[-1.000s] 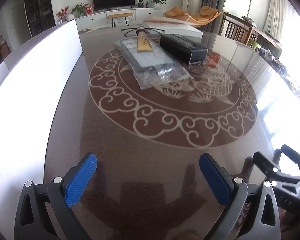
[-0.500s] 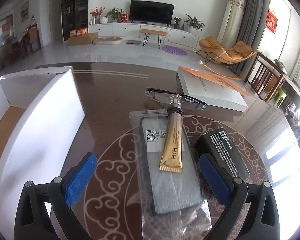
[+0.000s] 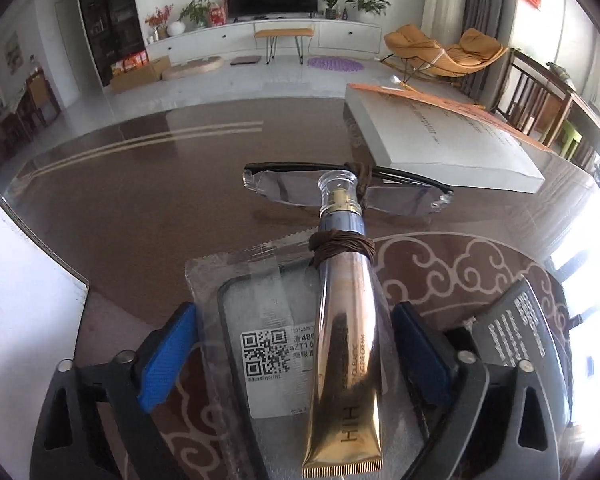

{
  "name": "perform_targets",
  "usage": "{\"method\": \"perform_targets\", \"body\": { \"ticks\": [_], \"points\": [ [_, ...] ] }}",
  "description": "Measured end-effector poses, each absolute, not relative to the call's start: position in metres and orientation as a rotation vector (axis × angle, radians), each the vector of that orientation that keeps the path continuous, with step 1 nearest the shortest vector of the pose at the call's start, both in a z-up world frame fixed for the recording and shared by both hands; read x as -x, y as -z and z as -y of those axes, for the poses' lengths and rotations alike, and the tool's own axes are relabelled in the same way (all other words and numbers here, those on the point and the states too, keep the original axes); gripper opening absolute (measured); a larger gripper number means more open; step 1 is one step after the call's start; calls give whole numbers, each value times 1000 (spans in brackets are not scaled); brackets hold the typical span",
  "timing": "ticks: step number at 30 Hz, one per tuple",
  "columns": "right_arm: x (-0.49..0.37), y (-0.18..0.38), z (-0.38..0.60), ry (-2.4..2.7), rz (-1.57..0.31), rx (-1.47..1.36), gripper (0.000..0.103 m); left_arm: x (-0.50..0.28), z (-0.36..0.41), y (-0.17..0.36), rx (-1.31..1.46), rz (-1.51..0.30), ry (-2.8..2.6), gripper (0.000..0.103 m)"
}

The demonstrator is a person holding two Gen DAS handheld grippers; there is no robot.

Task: Organize objects
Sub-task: 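Grasp the gold HIH tube with the left tool and lift it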

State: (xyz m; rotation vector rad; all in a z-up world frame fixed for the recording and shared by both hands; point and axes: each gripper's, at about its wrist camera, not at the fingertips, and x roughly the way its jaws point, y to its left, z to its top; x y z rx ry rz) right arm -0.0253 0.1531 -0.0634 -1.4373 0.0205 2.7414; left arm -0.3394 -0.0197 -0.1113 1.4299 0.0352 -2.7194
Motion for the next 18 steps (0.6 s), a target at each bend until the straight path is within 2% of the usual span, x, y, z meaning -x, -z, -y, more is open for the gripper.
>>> {"method": "perform_targets", "body": {
  "ticks": [6,10,15,18],
  "points": [
    [28,64,-153,-2743,-19,1439,103,230,-8,109,-1443,-5,2811,83],
    [28,64,-154,-2744,-22,1443,103,156,-34,107,-1494,76,2881,87],
    [26,65,-158,-2731,-35,1432,103,151,-24,93,-1582,-95,2913,87],
    [26,65,-157,-2730,-35,1430,103,162,-30,93,-1602,-81,2894,87]
  ]
}}
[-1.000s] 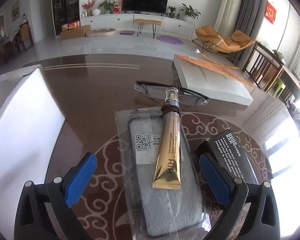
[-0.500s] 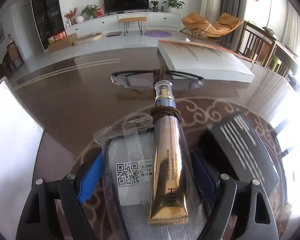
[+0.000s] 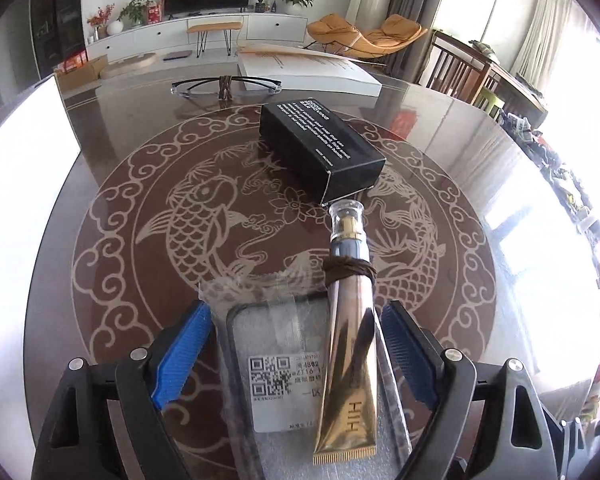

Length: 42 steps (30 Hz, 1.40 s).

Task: Organize objects
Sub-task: 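Grasp the gold HIH tube with the left tool and lift it, then lift the gold tube with the left tool, leaving the clear bag behind, then lower the gold tube onto the table and open the left tool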

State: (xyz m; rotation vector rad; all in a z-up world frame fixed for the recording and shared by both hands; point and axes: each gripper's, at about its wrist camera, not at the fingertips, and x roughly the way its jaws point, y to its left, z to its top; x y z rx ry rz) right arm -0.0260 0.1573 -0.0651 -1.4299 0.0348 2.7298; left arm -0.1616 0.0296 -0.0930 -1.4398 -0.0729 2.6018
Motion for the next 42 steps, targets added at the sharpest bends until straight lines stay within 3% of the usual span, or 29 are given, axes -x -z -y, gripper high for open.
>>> {"method": "perform_targets", "body": {
  "ticks": [3,4,5,6,9,13,18,19,20,22,25,33,37,42],
  "points": [
    [26,65,-157,-2729,-36,1428,103,173,-43,98,1447,-46,-2564,83],
    [26,65,-157,-2730,-35,1429,103,173,-45,96,1414,-54,-2562,68],
    [26,65,-157,-2730,-35,1429,103,171,-43,93,1397,-66,-2563,41],
    [26,65,-157,-2730,-35,1429,103,169,-42,89,1390,-68,-2564,32],
    [26,65,-157,-2729,-35,1428,103,168,-24,87,1404,2,-2527,25],
    [26,65,-157,-2730,-35,1428,103,160,10,81,1454,-13,-2622,25],
    [26,65,-158,-2729,-35,1428,103,149,36,94,1565,-194,-2737,26],
    [26,65,-158,-2729,-36,1428,103,145,39,98,1559,-199,-2741,29],
    [26,65,-158,-2729,-36,1430,103,138,41,98,1523,-200,-2766,44],
    [25,65,-160,-2734,-49,1431,103,129,43,101,1495,-203,-2805,50],
    [24,62,-167,-2751,-125,1424,103,114,47,102,1442,-26,-2762,50],
    [11,50,-221,-2666,-505,1267,103,74,-23,104,1320,-148,-2705,55],
    [-1,46,-251,-2625,-713,1173,103,81,-14,106,1385,-81,-2728,77],
    [7,46,-230,-2705,-664,1252,103,87,25,106,1424,-28,-2788,79]
  ]
}}
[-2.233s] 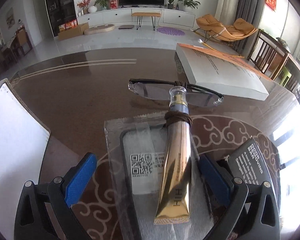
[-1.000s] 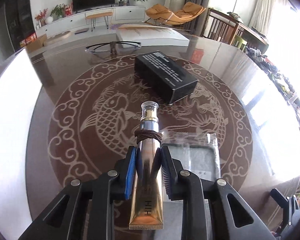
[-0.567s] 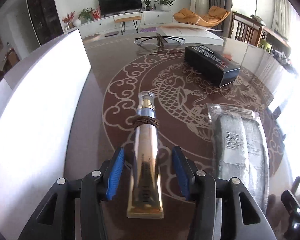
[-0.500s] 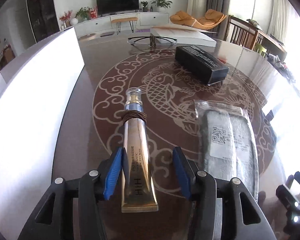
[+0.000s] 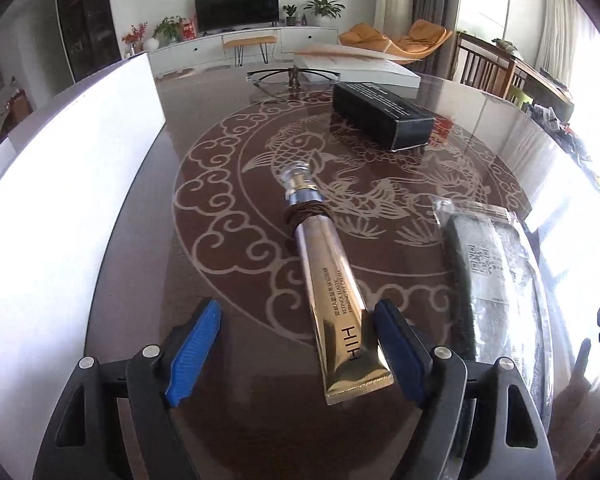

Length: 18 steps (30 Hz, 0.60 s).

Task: Organize objects
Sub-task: 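Lower the gold tube onto the table and open the left tool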

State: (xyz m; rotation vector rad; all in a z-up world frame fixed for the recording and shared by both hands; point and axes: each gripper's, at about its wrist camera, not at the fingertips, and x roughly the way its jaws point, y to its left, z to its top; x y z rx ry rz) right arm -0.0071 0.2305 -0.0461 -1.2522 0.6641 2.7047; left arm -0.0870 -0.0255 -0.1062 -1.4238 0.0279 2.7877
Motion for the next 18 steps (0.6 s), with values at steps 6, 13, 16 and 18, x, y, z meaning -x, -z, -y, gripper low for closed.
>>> {"method": "perform_targets", "body": {
  "ticks": [6,13,16,18],
  "points": [
    [15,47,-194,-2809,-490,1328,103,82,45,108,1440,-18,-2795,84],
    [25,53,-160,-2790,-601,1539,103,89,37,112,1469,-35,-2762,103],
    [40,55,-126,-2791,-528,1603,103,89,39,113,1469,-27,-2756,103],
    [51,58,-104,-2786,-362,1616,103,88,39,113,1474,-40,-2765,103]
  ]
}}
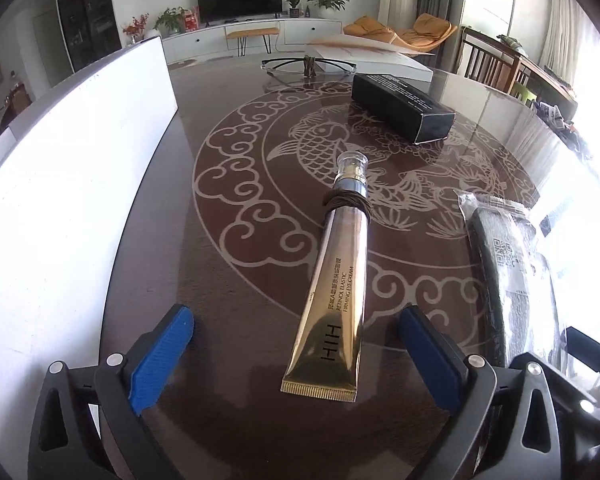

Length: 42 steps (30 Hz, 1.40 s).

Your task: Organize objects

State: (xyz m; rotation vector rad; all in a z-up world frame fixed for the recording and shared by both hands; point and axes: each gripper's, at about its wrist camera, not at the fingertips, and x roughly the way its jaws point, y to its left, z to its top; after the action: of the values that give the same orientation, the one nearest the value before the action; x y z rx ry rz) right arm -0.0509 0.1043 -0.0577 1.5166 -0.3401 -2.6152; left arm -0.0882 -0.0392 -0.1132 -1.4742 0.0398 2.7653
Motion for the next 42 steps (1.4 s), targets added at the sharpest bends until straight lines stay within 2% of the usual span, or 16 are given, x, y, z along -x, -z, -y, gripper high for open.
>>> {"method": "perform_targets", "body": {
  "ticks": [2,5,9,13,22,25,30,31,32,33,34,36,42],
  "points": [
    [56,60,-100,2613,275,-1486,103,88,42,113,1475,-7,-2773,103],
    [56,63,-107,2633,62,-1481,102,88,42,113,1476,-12,-2775,103],
    [48,64,-145,2687,83,-1487,99,89,42,113,1476,-12,-2776,103],
    [33,66,-179,2775,160,-1434,103,89,41,113,1476,-11,-2778,103],
    [29,66,-179,2791,144,-1438,103,99,40,113,1540,-9,-2742,103],
    [39,64,-175,2696,122,-1535,103,120,35,112,1670,-37,-2632,103],
    [71,58,-166,2456,86,-1709,103,131,23,114,1594,-79,-2637,103],
    [77,58,-160,2456,41,-1717,103,128,21,113,1556,-89,-2644,92],
    [83,61,-153,2446,-1,-1725,103,125,18,109,1511,-107,-2652,66],
    [87,62,-146,2451,-38,-1715,103,122,15,106,1473,-124,-2654,50],
    [89,63,-140,2450,-57,-1694,102,119,14,103,1460,-138,-2648,26],
    [81,57,-130,2492,-153,-1631,75,112,19,103,1460,-89,-2640,26],
    [41,33,-147,2485,5,-1575,75,71,38,84,1375,119,-2614,26]
  ]
}}
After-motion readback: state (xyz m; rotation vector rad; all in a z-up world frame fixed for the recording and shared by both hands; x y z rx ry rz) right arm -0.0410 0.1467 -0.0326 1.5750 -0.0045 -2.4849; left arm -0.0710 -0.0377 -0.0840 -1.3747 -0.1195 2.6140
